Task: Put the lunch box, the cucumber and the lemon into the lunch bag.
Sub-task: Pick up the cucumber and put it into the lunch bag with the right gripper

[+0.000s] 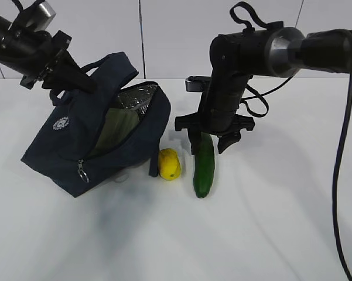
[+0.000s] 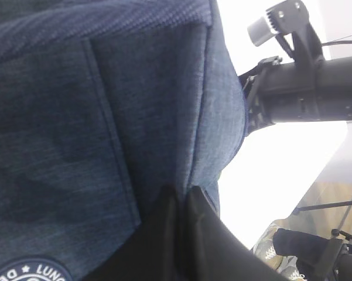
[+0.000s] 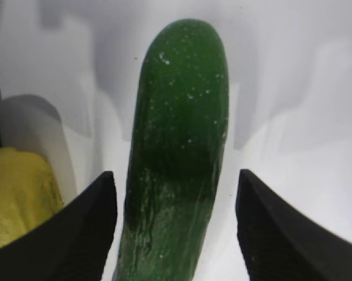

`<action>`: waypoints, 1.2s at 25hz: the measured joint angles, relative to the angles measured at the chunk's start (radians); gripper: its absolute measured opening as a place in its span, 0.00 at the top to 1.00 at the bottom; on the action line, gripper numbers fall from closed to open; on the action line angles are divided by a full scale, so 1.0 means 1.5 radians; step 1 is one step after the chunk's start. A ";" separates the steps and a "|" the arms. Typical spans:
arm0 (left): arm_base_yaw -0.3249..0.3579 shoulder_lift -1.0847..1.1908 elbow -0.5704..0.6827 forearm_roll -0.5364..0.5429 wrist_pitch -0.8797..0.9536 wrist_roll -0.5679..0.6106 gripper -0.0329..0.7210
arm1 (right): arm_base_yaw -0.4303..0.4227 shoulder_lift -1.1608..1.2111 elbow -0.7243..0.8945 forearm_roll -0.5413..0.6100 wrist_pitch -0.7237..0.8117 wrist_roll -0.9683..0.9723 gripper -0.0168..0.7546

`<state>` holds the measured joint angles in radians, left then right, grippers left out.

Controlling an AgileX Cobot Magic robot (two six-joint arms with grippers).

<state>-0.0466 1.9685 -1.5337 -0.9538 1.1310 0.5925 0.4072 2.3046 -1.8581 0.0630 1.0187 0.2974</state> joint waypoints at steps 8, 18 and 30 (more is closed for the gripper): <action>0.000 0.000 0.000 0.000 -0.001 0.000 0.97 | 0.000 0.016 -0.001 -0.005 0.008 0.000 0.36; 0.000 0.000 0.000 0.002 -0.001 0.000 0.97 | 0.000 0.022 -0.001 -0.005 0.021 0.000 0.36; 0.000 0.000 0.000 0.002 -0.001 0.000 0.97 | 0.000 0.022 -0.001 -0.006 0.029 0.000 0.54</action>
<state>-0.0466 1.9685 -1.5337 -0.9515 1.1289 0.5925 0.4072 2.3380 -1.8589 0.0532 1.0620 0.2974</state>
